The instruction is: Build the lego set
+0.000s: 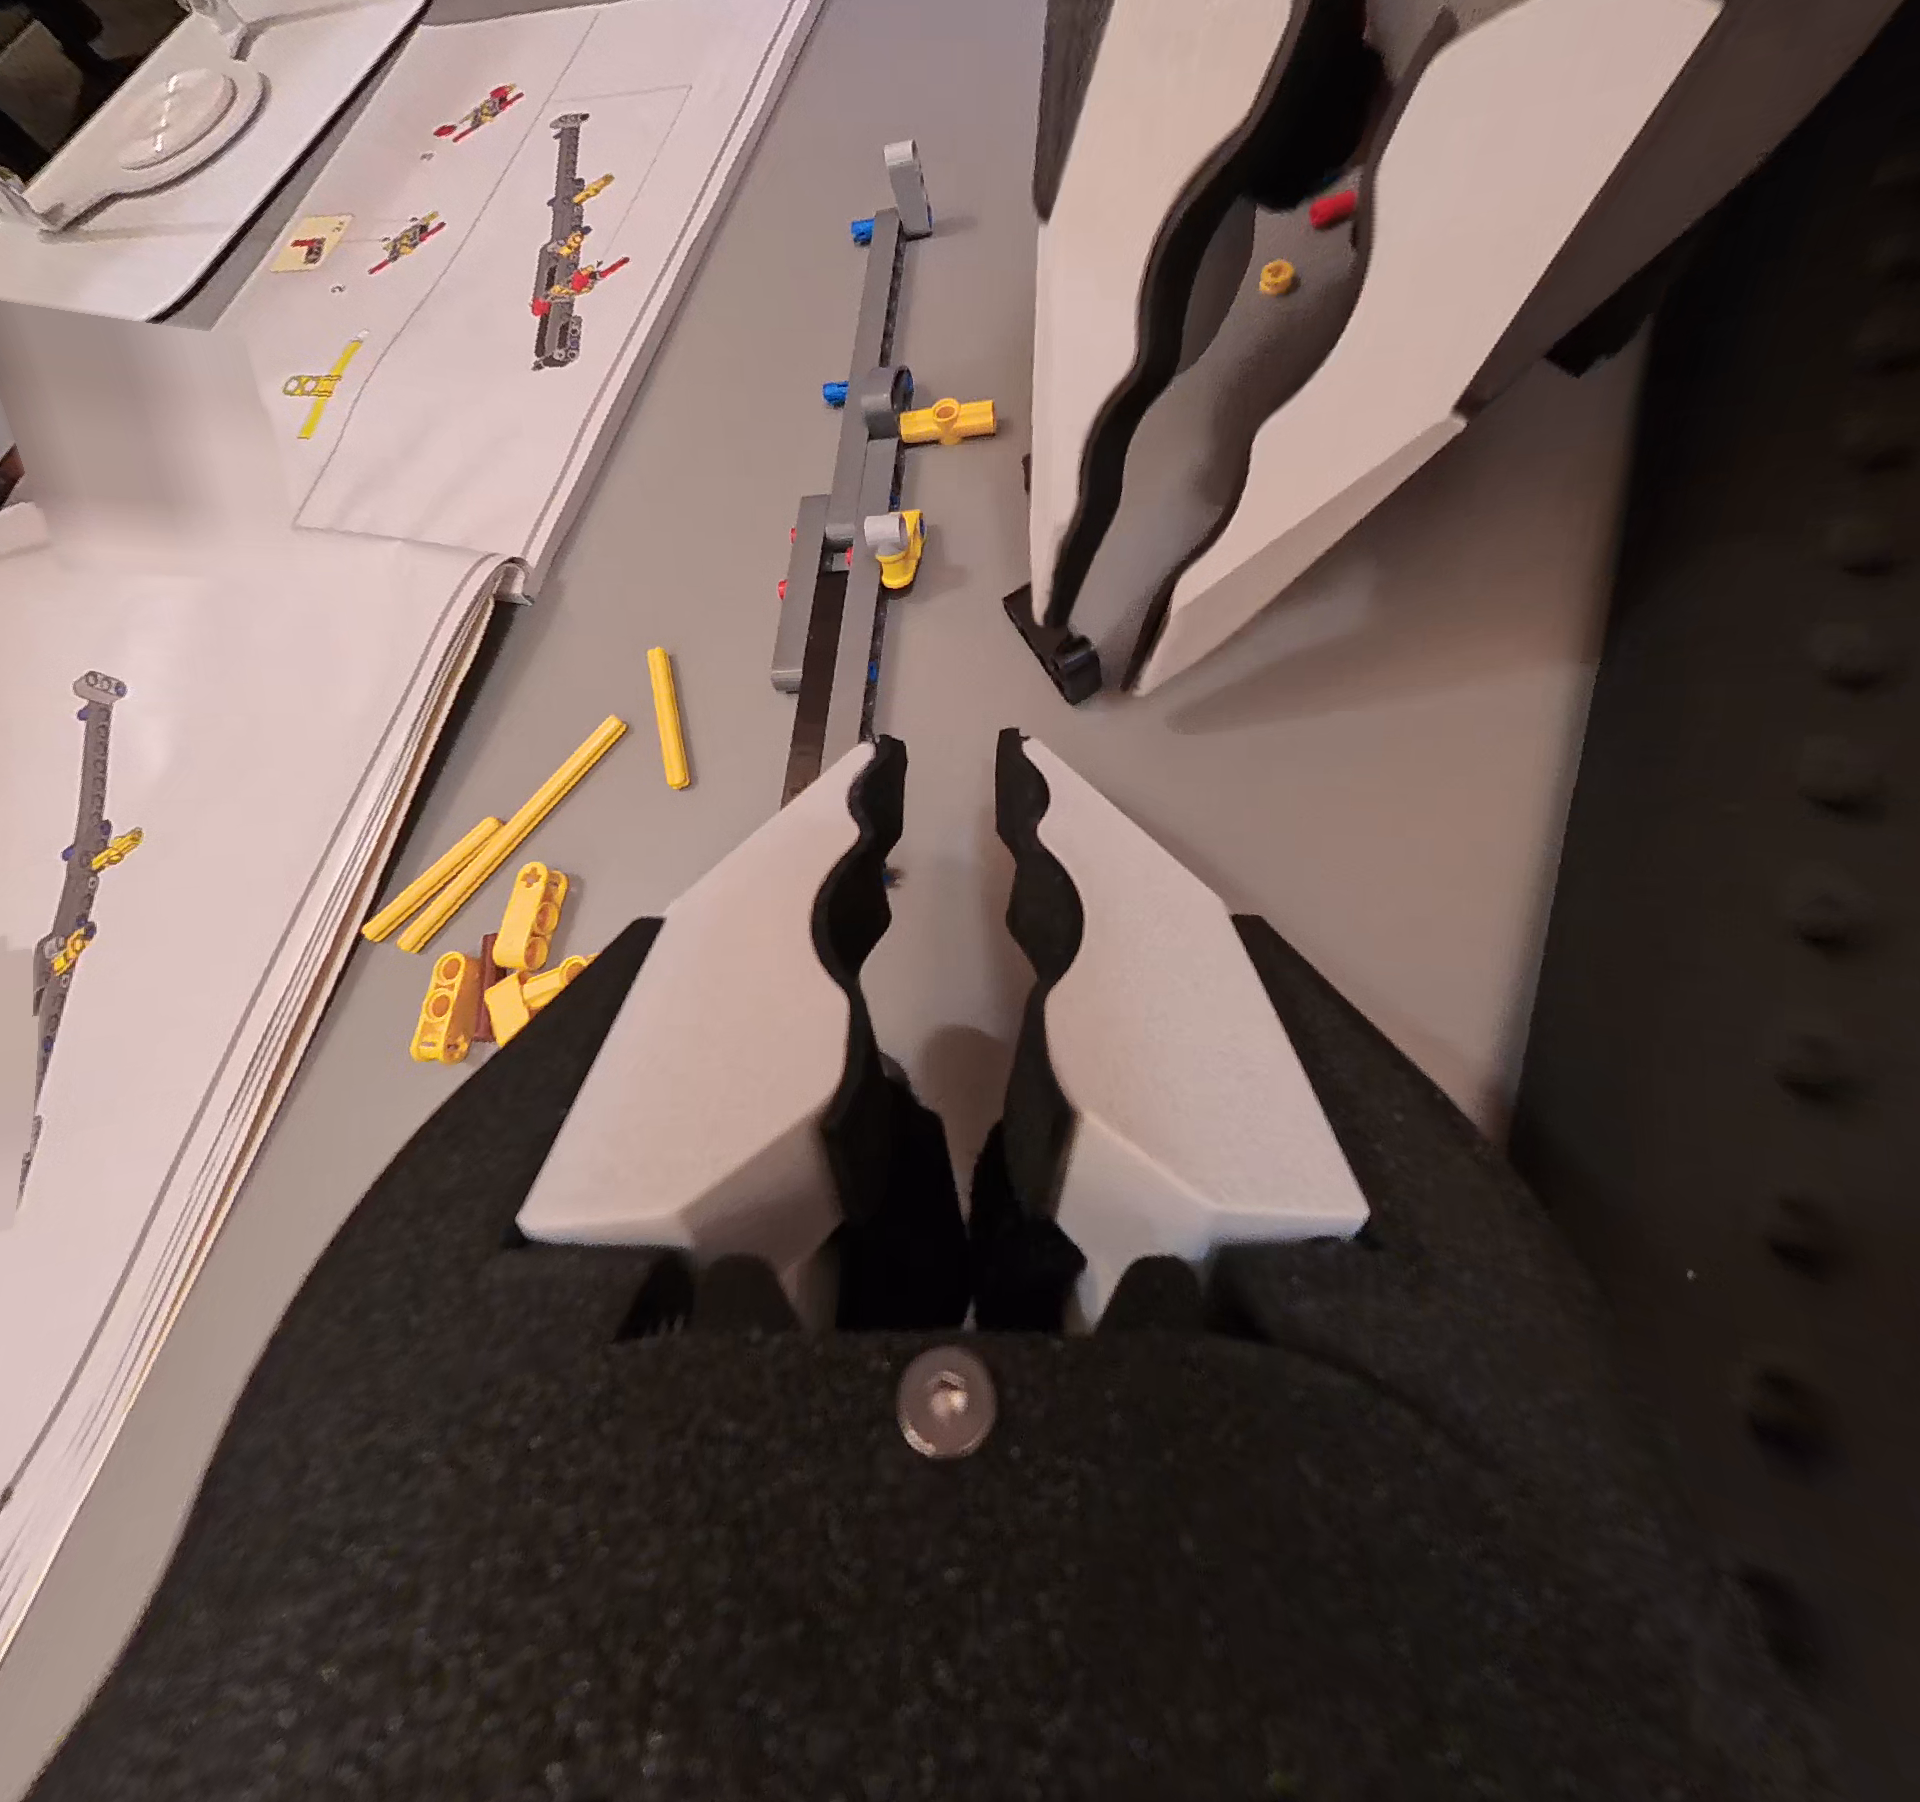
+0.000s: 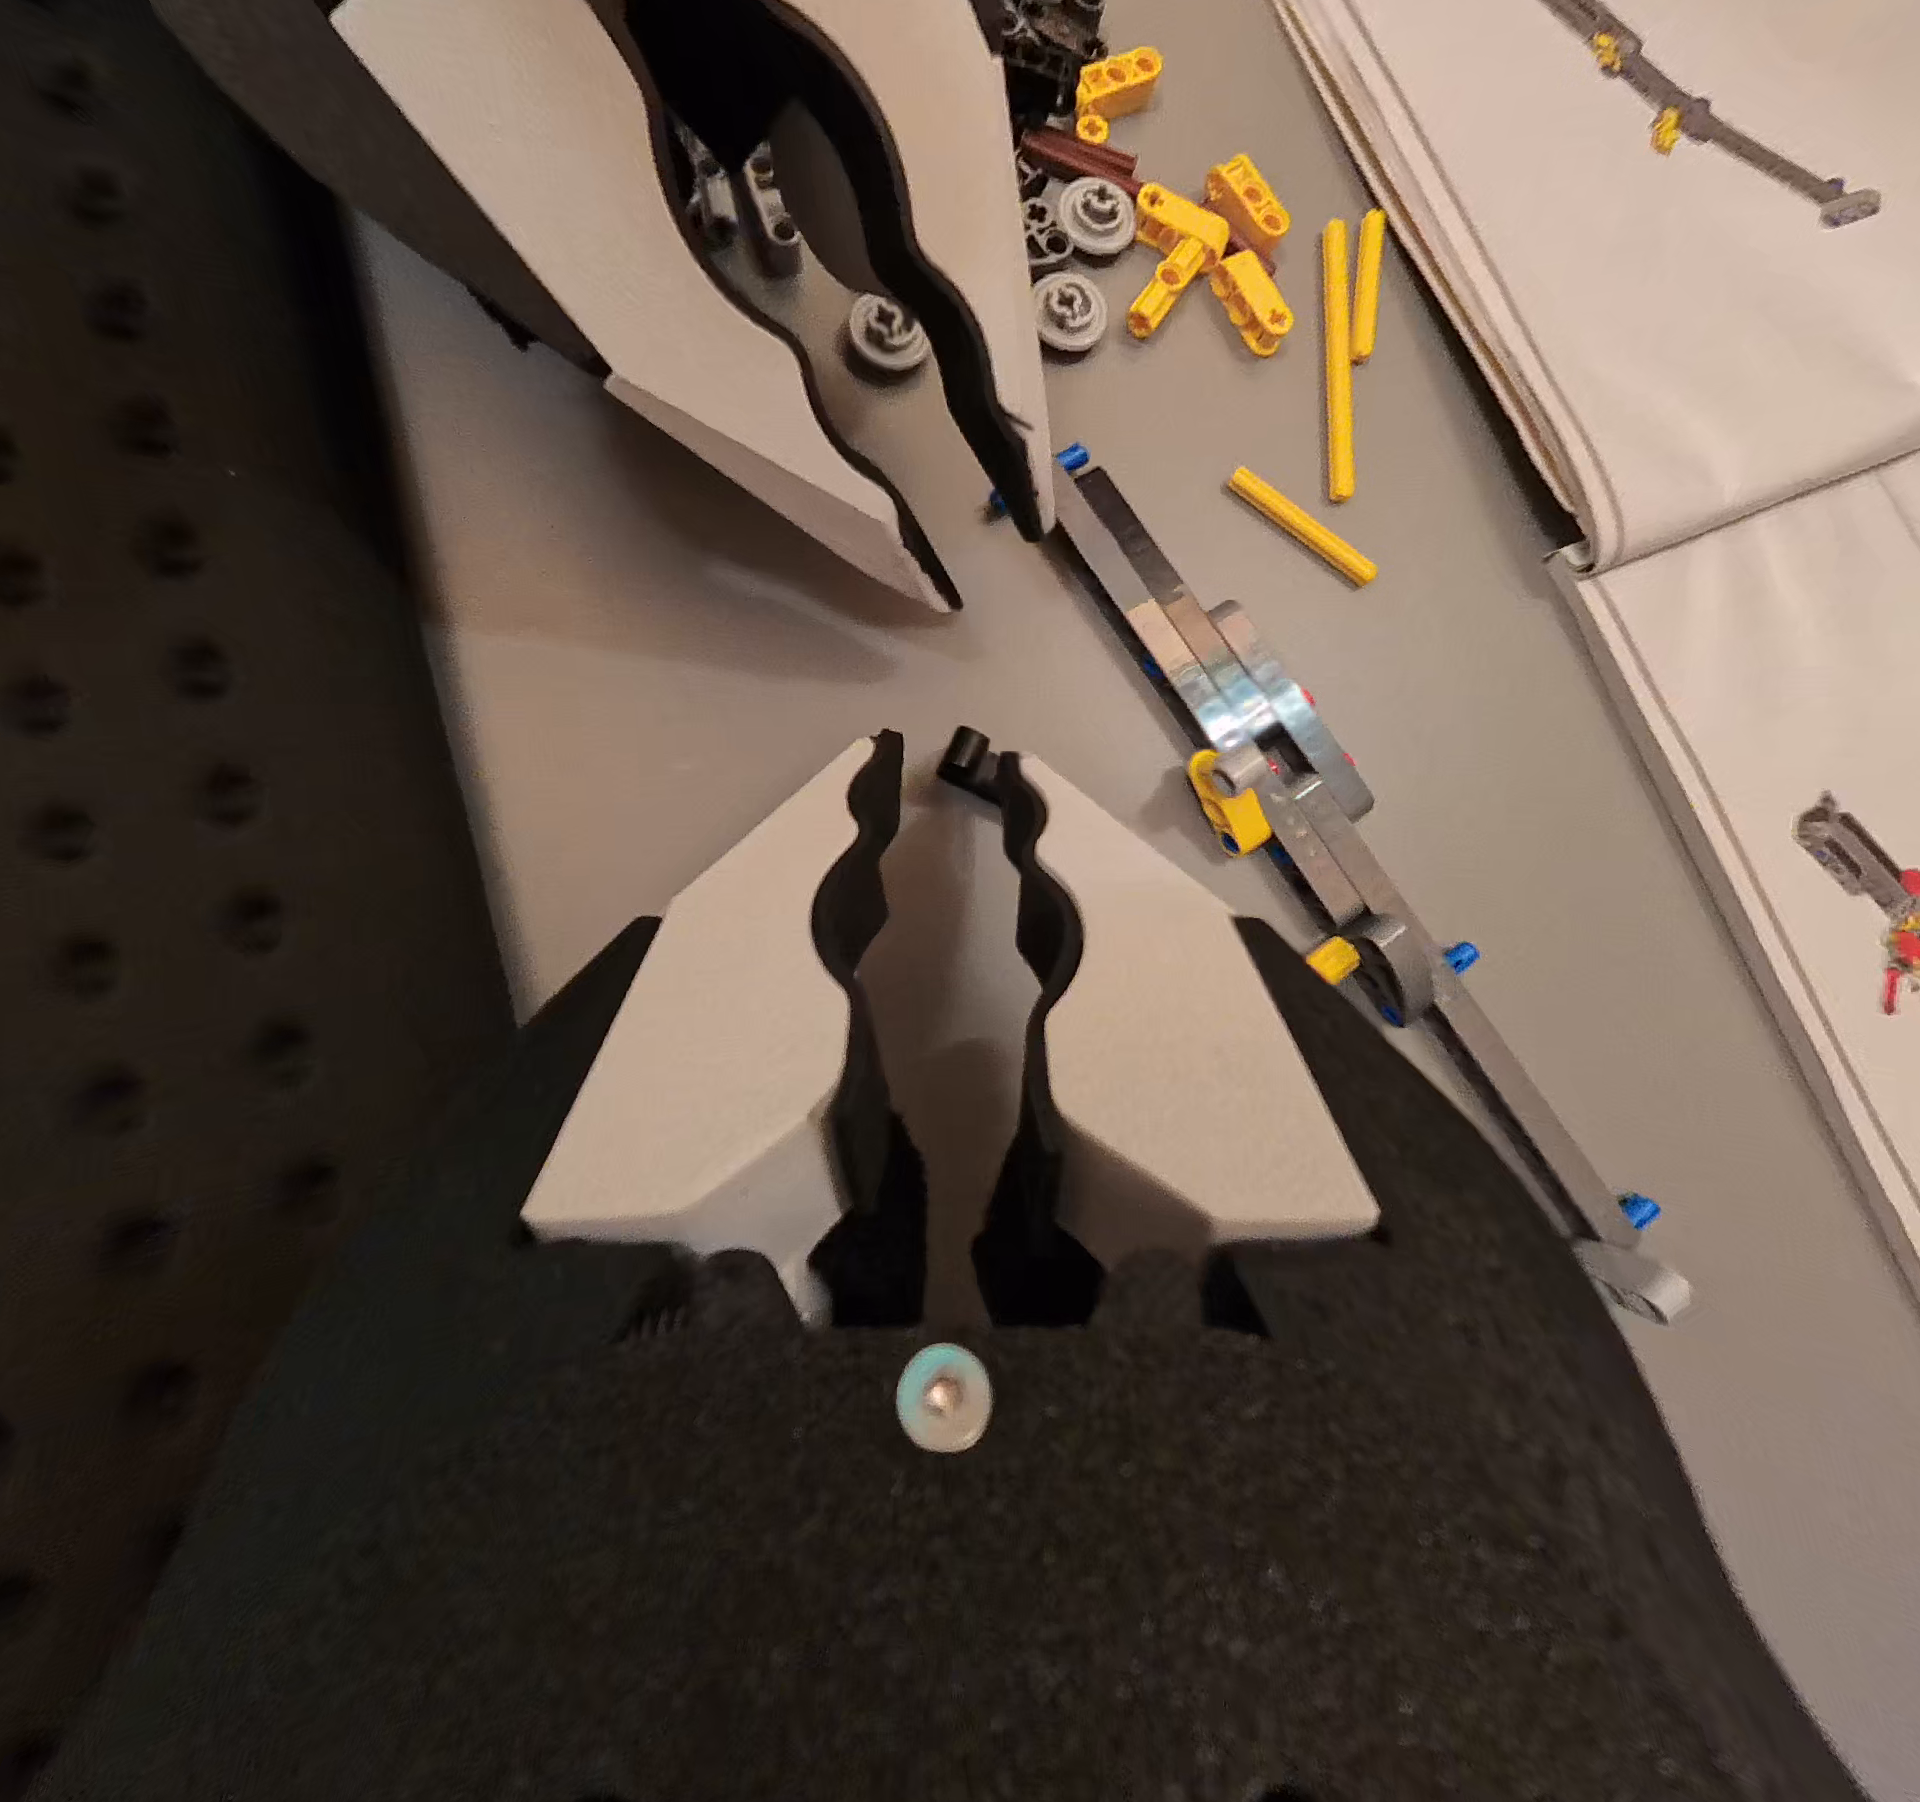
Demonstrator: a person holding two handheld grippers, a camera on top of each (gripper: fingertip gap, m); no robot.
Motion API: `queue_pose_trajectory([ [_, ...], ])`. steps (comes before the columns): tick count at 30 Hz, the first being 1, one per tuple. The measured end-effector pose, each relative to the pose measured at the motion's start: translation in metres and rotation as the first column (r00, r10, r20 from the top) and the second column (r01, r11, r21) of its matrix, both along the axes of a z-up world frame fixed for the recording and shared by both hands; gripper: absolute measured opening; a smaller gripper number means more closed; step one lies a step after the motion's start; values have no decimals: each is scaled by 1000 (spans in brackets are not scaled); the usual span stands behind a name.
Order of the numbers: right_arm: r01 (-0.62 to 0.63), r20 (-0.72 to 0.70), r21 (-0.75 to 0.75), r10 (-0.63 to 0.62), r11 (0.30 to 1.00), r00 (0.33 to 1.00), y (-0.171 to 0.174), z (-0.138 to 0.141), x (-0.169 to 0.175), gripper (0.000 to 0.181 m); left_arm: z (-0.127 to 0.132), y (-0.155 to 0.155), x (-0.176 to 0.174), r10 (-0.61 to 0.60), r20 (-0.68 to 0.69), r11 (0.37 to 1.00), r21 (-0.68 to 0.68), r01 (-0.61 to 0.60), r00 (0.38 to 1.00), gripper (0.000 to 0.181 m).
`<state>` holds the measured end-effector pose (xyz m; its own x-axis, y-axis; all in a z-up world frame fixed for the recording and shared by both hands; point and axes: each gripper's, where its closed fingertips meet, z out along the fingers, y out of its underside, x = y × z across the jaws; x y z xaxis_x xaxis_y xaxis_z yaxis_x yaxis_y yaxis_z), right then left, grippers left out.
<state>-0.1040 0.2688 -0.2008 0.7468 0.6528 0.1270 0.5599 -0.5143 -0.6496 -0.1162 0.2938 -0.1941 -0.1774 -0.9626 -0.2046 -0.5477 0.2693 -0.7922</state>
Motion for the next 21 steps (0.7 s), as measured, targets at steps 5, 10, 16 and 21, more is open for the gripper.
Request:
queue_pose_trajectory([
  [5,31,-16,25,-31,999,999,8,-3,0,7,1,-2,-1,-10,6,1000,6,10,1000,16],
  [10,214,-305,140,-163,967,938,27,38,11,6,24,14,2,44,119,997,65,-52,992,32],
  [16,198,-886,7,-85,980,455,31,101,-13,6,75,13,6,23,362,917,363,-164,932,32],
  [21,132,-942,7,-37,991,333,25,114,-22,6,95,8,3,-6,451,895,401,-196,893,16],
])
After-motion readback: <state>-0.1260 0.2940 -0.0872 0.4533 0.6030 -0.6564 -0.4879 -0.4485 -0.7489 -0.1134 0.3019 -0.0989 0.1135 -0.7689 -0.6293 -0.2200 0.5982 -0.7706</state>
